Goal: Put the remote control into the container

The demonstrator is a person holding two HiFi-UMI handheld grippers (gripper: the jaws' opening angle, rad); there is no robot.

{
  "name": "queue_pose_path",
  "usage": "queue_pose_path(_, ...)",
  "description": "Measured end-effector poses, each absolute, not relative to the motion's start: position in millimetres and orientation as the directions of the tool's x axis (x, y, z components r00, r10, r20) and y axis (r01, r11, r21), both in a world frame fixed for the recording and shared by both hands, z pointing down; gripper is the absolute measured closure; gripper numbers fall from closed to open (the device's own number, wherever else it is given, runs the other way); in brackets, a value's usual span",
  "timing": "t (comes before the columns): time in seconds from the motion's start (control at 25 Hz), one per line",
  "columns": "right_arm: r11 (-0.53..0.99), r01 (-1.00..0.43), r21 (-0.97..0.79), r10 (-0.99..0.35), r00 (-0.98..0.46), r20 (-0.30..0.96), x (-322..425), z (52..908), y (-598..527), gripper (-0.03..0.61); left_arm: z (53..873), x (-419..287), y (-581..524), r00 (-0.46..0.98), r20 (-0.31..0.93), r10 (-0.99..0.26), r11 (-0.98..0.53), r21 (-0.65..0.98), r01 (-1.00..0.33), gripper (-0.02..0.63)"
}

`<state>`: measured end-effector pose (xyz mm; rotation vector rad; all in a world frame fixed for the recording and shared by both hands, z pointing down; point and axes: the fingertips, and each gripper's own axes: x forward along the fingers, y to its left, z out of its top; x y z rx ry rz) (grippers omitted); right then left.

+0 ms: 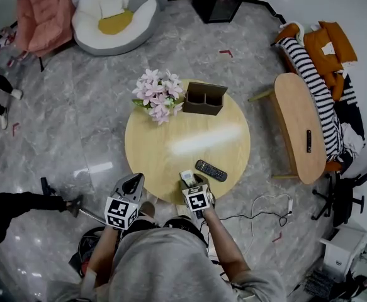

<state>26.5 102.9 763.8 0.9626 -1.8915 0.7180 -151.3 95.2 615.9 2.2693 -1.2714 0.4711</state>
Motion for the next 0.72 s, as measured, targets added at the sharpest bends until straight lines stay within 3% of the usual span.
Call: queue_pose_path(0.72,0.542,-0.837,-0.078,-0.311,-0.286,0.906,21,770,95,0.359,613,-166,83,0.498,0.509,-0.702,-0.436,0.246,-0.866,0.607)
